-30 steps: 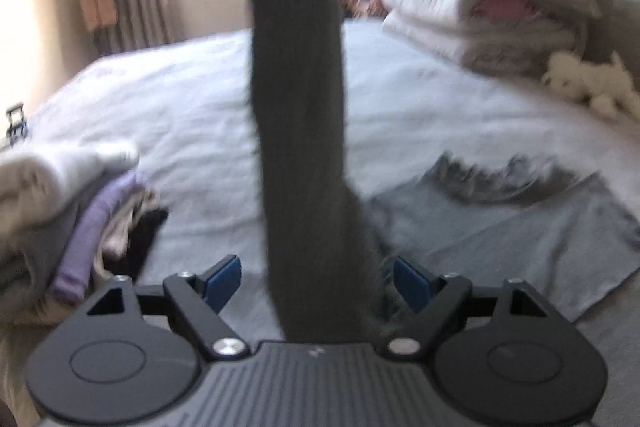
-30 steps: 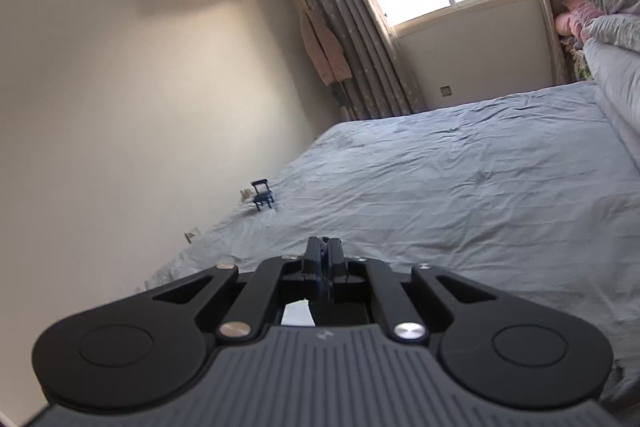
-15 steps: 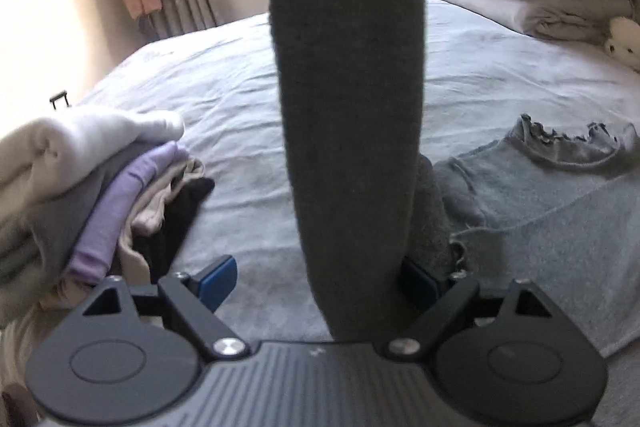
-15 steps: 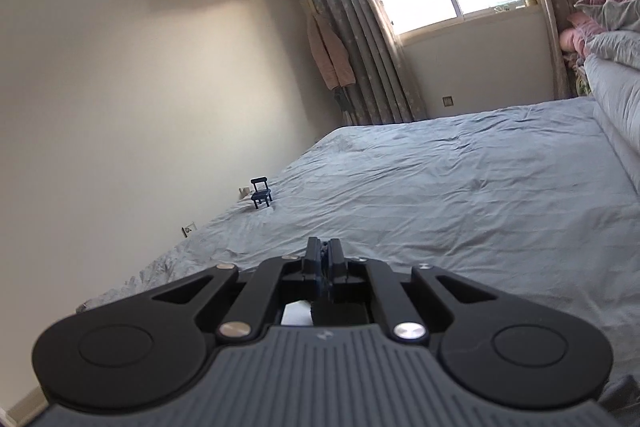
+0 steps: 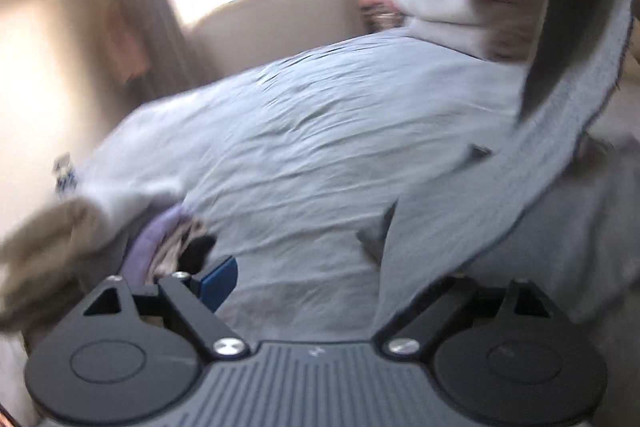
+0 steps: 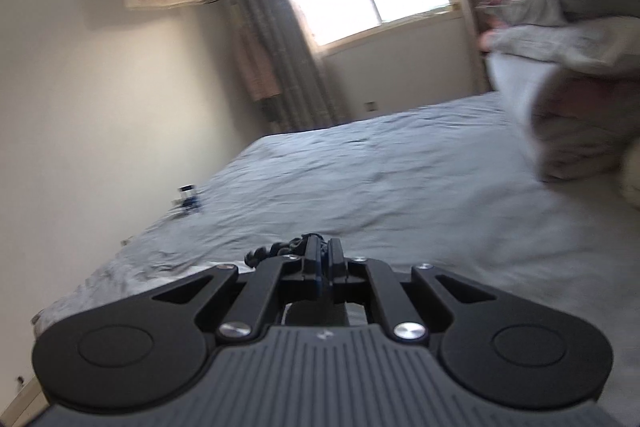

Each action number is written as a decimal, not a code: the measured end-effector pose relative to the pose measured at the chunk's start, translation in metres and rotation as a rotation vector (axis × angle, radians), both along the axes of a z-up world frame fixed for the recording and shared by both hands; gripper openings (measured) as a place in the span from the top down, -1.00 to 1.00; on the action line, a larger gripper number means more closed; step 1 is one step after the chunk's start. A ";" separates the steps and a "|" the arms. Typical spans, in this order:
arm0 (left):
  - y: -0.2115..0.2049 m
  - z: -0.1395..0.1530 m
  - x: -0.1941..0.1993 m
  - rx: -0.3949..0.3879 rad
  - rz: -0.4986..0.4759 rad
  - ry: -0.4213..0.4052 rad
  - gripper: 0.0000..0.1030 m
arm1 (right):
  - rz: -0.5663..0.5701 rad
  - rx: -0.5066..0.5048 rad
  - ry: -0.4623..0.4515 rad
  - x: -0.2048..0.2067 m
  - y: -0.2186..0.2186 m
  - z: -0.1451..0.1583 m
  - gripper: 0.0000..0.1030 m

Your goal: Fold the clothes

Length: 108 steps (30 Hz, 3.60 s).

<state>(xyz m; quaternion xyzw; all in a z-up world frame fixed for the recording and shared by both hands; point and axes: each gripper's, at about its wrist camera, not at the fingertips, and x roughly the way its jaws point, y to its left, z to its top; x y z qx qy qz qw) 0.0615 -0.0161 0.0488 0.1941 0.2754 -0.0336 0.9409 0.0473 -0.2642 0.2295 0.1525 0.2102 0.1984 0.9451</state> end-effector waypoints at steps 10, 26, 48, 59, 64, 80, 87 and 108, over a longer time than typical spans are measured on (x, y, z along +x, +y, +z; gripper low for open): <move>-0.008 -0.018 -0.016 0.127 -0.214 0.114 -0.73 | -0.211 0.119 0.394 -0.037 -0.094 -0.140 0.91; 0.037 -0.003 -0.005 -0.105 -0.012 0.229 -0.41 | -0.284 0.200 0.444 -0.096 -0.083 -0.134 0.91; 0.055 -0.009 0.025 -0.442 -0.041 0.398 0.04 | 0.126 -0.260 0.304 0.058 0.027 -0.127 0.49; 0.058 -0.009 0.014 -0.468 -0.046 0.412 0.88 | 0.449 -0.550 0.344 0.154 0.162 -0.185 0.71; 0.056 -0.003 0.004 -0.461 -0.054 0.390 0.91 | 0.444 -0.540 0.230 0.146 0.157 -0.165 0.92; 0.087 0.010 0.015 -0.609 -0.009 0.365 0.84 | 0.362 -0.476 0.228 0.158 0.149 -0.160 0.70; 0.057 -0.014 0.025 -0.528 0.004 0.418 0.72 | 0.431 -0.578 0.308 0.164 0.171 -0.186 0.70; 0.010 -0.011 -0.024 -0.123 -0.097 0.313 0.82 | 0.428 -0.389 0.344 0.129 0.115 -0.178 0.91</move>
